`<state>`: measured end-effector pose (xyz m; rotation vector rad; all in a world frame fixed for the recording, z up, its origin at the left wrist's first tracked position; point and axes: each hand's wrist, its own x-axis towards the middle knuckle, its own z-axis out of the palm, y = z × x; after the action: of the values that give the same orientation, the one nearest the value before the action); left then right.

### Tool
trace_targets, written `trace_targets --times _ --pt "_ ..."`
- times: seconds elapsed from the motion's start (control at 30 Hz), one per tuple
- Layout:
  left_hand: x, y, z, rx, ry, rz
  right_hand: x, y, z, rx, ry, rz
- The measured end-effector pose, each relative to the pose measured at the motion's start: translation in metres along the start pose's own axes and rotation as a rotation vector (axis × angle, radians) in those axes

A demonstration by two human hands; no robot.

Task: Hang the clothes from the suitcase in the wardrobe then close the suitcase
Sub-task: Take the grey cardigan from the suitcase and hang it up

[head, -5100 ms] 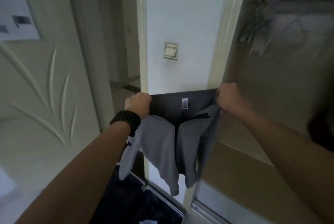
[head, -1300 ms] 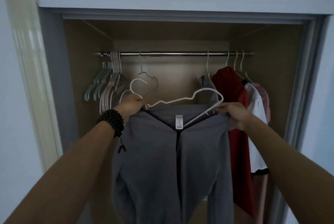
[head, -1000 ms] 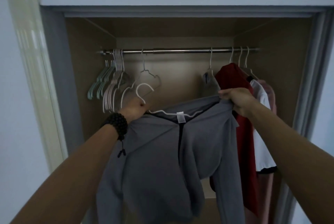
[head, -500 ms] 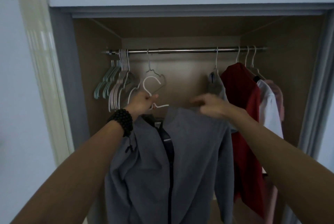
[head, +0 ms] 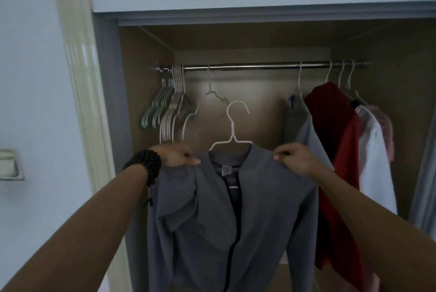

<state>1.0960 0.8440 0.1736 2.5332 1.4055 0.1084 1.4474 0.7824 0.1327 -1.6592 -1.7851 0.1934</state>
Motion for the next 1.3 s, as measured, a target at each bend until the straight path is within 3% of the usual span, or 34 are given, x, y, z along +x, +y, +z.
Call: trace_targets --times 0.13,0.27,0.33,0.43,0.57,0.7,0.93,1.3 --pt "-0.001 0.001 -0.010 0.008 0.243 -0.007 0.006 -0.008 0.013 -0.085 0.006 0.075" --pt "-0.001 0.012 -0.022 0.223 0.407 -0.212 0.009 -0.020 0.014 -0.129 0.024 0.132" --pt "-0.001 0.018 -0.025 0.177 0.424 -0.291 0.010 -0.022 0.010 -0.144 0.046 0.150" --pt "0.006 0.024 -0.025 -0.119 0.409 -0.287 0.006 -0.029 0.003 -0.156 0.163 0.132" --pt "0.016 0.050 -0.023 -0.908 0.297 -0.134 0.006 -0.036 -0.013 -0.137 0.384 0.072" --pt "0.042 0.090 -0.014 -1.164 0.350 -0.096 0.011 -0.026 -0.039 -0.164 0.495 0.075" --pt "0.115 0.136 -0.035 -1.182 0.521 -0.120 0.042 -0.003 -0.079 -0.151 0.470 0.161" --pt "0.208 0.189 -0.062 -1.188 0.551 -0.110 0.109 0.047 -0.099 0.062 0.366 0.221"
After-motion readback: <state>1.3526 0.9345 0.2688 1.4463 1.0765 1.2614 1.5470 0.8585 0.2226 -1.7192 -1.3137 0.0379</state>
